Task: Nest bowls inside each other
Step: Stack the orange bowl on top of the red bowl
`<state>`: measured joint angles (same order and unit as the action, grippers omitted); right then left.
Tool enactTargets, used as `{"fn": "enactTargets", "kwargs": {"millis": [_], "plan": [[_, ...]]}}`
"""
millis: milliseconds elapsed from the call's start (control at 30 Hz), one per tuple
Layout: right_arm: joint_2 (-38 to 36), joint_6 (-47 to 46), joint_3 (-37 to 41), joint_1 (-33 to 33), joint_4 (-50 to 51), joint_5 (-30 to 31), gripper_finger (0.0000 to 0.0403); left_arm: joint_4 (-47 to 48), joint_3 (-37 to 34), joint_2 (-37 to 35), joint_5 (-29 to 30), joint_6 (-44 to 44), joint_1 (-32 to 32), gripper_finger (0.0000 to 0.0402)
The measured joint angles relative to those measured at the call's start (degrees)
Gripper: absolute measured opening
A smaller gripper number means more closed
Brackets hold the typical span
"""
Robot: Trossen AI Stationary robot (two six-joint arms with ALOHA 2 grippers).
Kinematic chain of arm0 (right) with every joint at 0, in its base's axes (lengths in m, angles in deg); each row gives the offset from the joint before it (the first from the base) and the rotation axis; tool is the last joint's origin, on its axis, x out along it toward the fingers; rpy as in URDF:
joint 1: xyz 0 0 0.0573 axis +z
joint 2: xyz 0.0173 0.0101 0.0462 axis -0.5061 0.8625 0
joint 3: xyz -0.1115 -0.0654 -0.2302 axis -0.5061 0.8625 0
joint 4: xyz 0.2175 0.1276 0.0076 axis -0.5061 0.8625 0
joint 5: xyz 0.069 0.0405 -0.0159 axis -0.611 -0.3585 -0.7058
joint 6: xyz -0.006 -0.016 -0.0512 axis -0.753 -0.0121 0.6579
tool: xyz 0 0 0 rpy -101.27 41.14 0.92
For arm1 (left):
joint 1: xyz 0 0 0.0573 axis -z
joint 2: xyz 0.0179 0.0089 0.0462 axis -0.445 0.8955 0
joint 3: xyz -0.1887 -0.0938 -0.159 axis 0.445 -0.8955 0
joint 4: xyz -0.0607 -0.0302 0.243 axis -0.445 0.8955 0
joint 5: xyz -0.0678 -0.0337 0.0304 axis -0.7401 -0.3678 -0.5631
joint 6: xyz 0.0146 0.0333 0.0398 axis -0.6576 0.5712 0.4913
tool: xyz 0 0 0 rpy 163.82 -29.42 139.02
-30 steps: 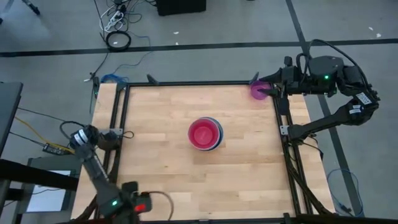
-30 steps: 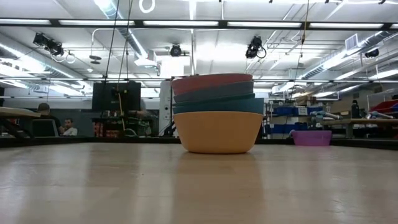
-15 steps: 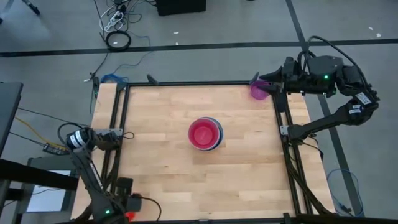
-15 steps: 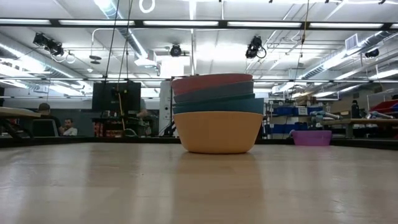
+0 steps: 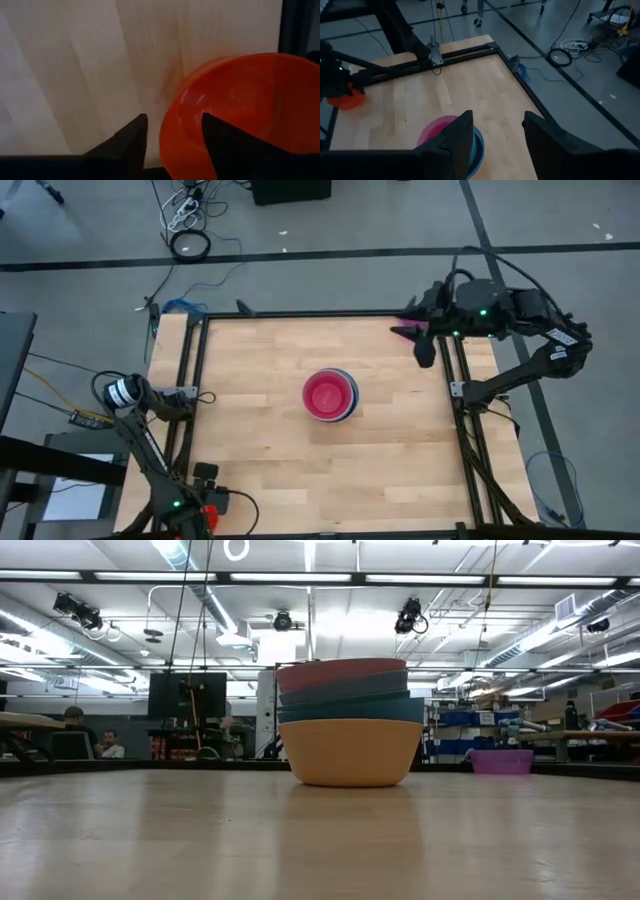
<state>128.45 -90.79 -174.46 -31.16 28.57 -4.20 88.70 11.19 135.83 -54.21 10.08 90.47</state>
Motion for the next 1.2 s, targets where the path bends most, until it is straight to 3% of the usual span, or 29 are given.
{"fn": "enactTargets", "kwargs": {"millis": [333, 467, 567, 667, 833, 1067, 1200], "plan": [[2.4, 3.6, 0.0, 2.7, -3.6, 0.8, 0.0164, -3.6, -2.8, -0.2, -0.7, 1.3, -2.9, 0.0015], [1.3, 5.8, 0.0, 3.0, -4.9, 0.9, 0.0164, -3.4, -2.2, -0.4, 4.2, 1.7, -7.6, 0.0006], [0.2, 7.1, 0.0, 3.0, -4.7, 1.1, 0.0164, -3.8, 0.4, -0.7, 11.5, 5.1, -12.4, 0.0005], [-0.8, 7.9, 0.0, 3.0, -4.1, 1.1, 0.0164, -2.1, 5.0, -1.1, 19.9, 10.4, -17.8, 0.0004], [-3.1, 8.6, 0.0, 3.0, -2.6, 1.1, 0.0164, 4.3, 15.1, -2.7, 29.0, 21.5, -26.3, 0.0003], [-5.6, 8.3, 0.0, 3.0, 2.3, 1.1, 0.0164, 2.2, 23.3, -7.1, 31.3, 35.7, -41.7, 0.0001], [-6.4, 8.8, 0.0, 3.0, 2.9, 1.0, 0.0164, -4.7, 24.2, -7.5, 27.2, 42.4, -51.0, 0.0001]]}}
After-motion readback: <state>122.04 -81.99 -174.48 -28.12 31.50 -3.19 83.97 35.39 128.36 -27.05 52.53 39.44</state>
